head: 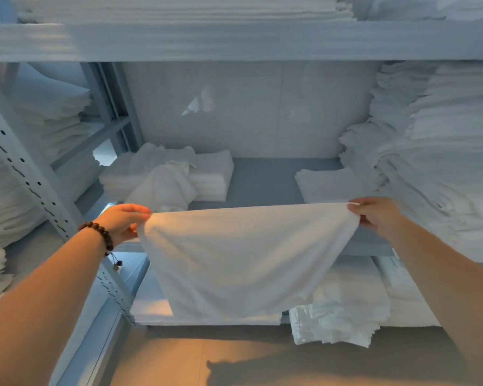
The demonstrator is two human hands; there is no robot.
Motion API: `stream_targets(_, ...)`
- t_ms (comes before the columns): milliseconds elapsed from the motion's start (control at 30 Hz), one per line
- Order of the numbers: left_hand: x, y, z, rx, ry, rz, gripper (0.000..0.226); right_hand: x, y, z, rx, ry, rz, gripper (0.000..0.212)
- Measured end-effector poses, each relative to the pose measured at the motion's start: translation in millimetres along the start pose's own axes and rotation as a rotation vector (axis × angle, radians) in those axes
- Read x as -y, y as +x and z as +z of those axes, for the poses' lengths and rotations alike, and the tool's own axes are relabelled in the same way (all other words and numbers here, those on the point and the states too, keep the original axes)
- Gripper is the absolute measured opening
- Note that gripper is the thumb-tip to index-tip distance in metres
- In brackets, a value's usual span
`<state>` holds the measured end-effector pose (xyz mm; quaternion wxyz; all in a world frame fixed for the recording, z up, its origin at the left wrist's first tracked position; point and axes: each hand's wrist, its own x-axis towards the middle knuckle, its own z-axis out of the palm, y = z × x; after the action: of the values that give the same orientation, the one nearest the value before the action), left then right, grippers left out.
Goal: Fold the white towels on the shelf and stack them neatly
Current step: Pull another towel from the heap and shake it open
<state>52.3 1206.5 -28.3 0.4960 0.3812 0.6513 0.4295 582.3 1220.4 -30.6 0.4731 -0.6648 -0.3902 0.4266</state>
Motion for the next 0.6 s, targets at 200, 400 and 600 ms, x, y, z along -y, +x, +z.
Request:
stream_targets(200, 12, -7, 68, 0.019, -0.080, -0.018, 0.015, -19, -15, 46, -0.031, 0.076, 0.077, 0.020)
stream_targets(400, 4, -30, 143, 0.098, 0.044, 0.099, 0.023, -9, -49, 107, 0.110, 0.186, 0.100, 0.017)
stream_targets(600, -2, -56, 198, 0.128, 0.234, 0.277, 0.014, -2, -94, 157, 0.239, 0.212, 0.047, 0.009)
